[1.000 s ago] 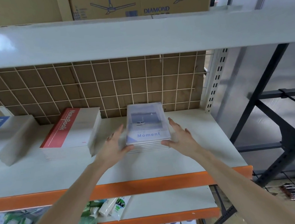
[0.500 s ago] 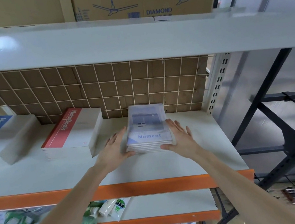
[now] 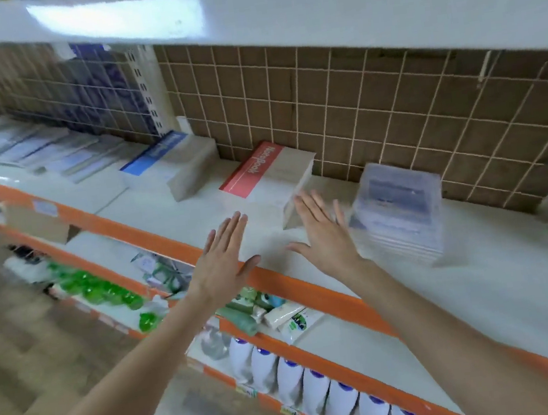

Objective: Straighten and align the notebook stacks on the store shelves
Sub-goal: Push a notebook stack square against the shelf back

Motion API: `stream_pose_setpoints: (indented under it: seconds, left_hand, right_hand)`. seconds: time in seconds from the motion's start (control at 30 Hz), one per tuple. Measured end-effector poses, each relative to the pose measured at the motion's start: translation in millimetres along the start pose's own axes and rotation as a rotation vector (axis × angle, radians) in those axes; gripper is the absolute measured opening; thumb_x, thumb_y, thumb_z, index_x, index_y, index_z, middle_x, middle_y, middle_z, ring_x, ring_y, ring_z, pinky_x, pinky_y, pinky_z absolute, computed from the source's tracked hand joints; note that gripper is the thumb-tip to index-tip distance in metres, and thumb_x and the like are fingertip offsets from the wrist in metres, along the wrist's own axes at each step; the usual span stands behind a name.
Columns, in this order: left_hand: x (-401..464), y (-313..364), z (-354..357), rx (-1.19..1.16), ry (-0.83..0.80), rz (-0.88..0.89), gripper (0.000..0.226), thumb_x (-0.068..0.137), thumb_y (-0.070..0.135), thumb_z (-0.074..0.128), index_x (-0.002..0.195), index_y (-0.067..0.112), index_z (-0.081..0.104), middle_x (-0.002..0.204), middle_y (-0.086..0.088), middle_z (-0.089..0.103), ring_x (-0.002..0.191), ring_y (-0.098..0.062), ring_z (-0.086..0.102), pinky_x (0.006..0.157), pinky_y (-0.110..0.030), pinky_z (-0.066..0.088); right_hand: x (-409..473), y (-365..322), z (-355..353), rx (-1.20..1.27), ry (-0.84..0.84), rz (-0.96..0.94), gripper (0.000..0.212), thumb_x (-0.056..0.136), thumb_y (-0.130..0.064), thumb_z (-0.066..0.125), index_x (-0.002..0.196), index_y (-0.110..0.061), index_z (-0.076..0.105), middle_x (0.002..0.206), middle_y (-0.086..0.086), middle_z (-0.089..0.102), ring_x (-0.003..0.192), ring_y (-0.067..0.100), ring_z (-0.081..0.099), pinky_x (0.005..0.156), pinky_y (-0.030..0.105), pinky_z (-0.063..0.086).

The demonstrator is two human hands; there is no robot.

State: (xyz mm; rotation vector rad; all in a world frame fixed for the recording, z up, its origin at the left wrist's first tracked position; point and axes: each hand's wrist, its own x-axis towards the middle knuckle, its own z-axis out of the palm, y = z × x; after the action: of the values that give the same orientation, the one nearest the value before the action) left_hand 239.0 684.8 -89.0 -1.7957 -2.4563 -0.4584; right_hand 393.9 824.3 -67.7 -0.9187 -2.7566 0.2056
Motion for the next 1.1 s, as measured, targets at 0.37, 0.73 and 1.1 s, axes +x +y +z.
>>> stream_pose_setpoints:
  seconds: [0.37,0.73,1.1]
  left_hand:
    - [17,-14,-13,-0.022,-0.018,0.155,0.07,0.098,0.044,0.036,0.15,0.015,-0.001,0.158,-0.001,-0.001,0.146,-0.015,0.0,0.117,-0.029,-0.003]
    - [58,95,41,-0.133,-0.182,0.274,0.071,0.097,0.044,0.038,0.151,0.015,0.001,0.148,-0.007,0.036,0.133,-0.027,0.037,0.108,-0.032,0.024]
    - [74,119,50,-0.371,-0.079,0.191,0.044,0.095,0.021,0.053,0.138,0.014,0.046,0.104,-0.02,0.066,0.096,-0.039,0.059,0.093,-0.043,0.042]
  right_hand:
    - [-4,-30,-10,0.022,0.046,0.117,0.085,0.091,-0.047,0.052,0.152,-0.017,0.0,0.16,-0.001,-0.006,0.146,0.012,-0.01,0.115,0.043,-0.01]
    - [-112,94,-38,0.004,0.048,0.669,0.081,0.094,-0.049,0.046,0.152,-0.016,0.0,0.16,0.001,-0.001,0.147,0.015,-0.006,0.116,0.042,-0.007]
    - [-135,113,-34,0.472,0.166,0.797,0.064,0.093,-0.018,0.059,0.149,-0.019,0.028,0.147,-0.006,0.041,0.136,0.018,0.034,0.118,0.037,0.007]
